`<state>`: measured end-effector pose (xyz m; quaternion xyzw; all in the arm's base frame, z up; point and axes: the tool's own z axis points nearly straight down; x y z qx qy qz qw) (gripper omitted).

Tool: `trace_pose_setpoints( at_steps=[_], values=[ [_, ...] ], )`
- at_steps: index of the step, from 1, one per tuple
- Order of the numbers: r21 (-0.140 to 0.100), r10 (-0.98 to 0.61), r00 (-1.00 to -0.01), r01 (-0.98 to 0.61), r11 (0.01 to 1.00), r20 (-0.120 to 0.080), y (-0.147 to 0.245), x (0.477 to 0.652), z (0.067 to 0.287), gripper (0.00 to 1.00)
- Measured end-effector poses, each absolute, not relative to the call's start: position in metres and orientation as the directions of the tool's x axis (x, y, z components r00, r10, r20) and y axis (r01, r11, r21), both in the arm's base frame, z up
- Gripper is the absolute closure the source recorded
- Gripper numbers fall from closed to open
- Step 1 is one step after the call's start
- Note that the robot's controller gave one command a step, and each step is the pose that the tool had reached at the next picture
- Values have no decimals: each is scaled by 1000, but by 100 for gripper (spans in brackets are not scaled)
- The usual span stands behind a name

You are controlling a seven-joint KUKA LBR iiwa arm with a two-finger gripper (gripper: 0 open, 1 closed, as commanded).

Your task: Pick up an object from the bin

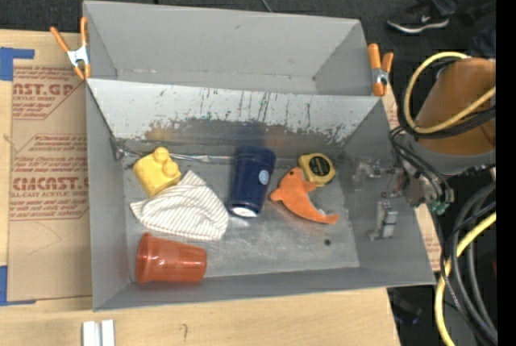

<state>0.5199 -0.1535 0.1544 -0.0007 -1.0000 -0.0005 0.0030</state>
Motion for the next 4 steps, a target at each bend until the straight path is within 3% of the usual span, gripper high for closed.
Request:
trace_pose_setpoints(
  at_steps=[1,2,3,4],
  values=[
    [-1,-1,-1000,-1,1000,-1,-153,522,159,0],
    [0,46,-999,46,999,-6,-92,529,88,0],
    [2,59,-998,59,998,4,-79,531,81,0],
    [1,188,-982,188,982,1,-67,515,99,0]
  ],
)
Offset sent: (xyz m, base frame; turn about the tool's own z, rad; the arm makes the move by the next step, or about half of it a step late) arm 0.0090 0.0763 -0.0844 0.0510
